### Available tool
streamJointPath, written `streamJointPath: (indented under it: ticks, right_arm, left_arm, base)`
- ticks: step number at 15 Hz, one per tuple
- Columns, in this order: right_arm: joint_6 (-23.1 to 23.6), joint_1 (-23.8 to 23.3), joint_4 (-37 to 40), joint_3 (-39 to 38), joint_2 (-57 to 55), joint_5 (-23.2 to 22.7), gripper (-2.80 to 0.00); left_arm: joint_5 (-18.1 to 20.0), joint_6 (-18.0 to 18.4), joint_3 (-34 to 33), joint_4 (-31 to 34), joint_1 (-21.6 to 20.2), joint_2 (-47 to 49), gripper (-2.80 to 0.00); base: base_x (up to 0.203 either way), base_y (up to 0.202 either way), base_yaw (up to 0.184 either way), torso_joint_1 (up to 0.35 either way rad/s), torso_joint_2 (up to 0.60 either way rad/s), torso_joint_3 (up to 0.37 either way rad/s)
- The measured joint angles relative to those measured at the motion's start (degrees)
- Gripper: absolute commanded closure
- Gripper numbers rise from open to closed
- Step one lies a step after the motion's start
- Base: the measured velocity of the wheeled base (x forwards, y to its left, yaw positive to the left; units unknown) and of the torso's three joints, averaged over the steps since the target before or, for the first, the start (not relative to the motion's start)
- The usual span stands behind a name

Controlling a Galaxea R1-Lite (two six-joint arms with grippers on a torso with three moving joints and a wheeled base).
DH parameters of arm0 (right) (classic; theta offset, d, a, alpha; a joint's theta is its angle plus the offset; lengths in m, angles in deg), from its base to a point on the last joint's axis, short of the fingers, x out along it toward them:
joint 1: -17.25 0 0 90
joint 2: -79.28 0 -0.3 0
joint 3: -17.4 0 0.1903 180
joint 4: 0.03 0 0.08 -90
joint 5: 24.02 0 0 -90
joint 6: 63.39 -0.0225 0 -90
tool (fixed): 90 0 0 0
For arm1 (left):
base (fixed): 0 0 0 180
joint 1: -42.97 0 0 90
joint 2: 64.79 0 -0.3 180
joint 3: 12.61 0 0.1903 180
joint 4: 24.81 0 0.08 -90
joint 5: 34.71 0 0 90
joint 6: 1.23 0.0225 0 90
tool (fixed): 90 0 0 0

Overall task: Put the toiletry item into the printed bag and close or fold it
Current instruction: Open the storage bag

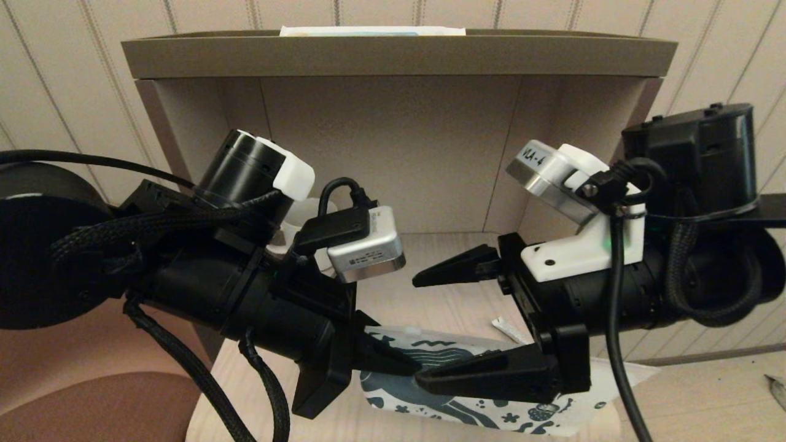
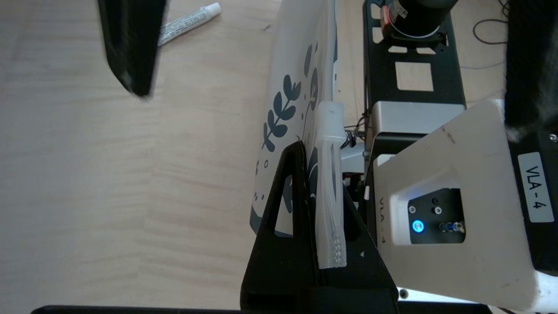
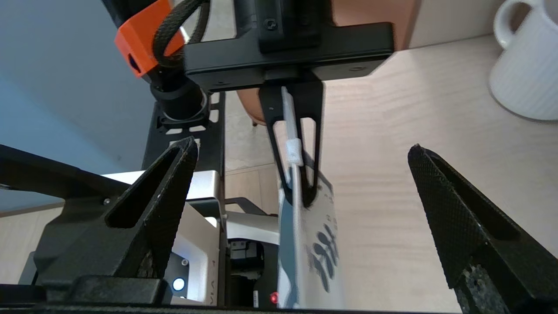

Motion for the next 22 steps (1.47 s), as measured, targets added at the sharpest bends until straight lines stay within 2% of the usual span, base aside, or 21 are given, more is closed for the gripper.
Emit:
streamJointPath:
  ticks: [10,11,19,22]
  right_arm:
    - [0.55,0.04,-0.2,-1.07,-0.36,-0.09,-2.8]
    - [0.61,0.06,-0.22,-1.05,-0.38,-0.09,0.0]
    - [0.6,0.28,-0.24,-1.3,-0.1,-0.48,0.0]
    - [0.52,0.28,-0.16,-1.55,0.17,-2.66,0.0]
  left_arm:
    - [-0.14,0.15,0.09,-0.02,0.02,0.03,0.0]
    - [-0.14,0.17,0.0,0.0,0.02,0.06,0.0]
    - [-0.16,0.17,0.28,-0.02,0.02,0.09,0.0]
    - [-0.05,0.18,0.33,-0.07,0.02,0.01,0.0]
  base:
    - [0.0,0.0,0.0,0.0,0.0,0.0]
    - [0.0,0.0,0.0,0.0,0.0,0.0]
    - [0.0,0.0,0.0,0.0,0.0,0.0]
    - [0.0,0.0,0.0,0.0,0.0,0.0]
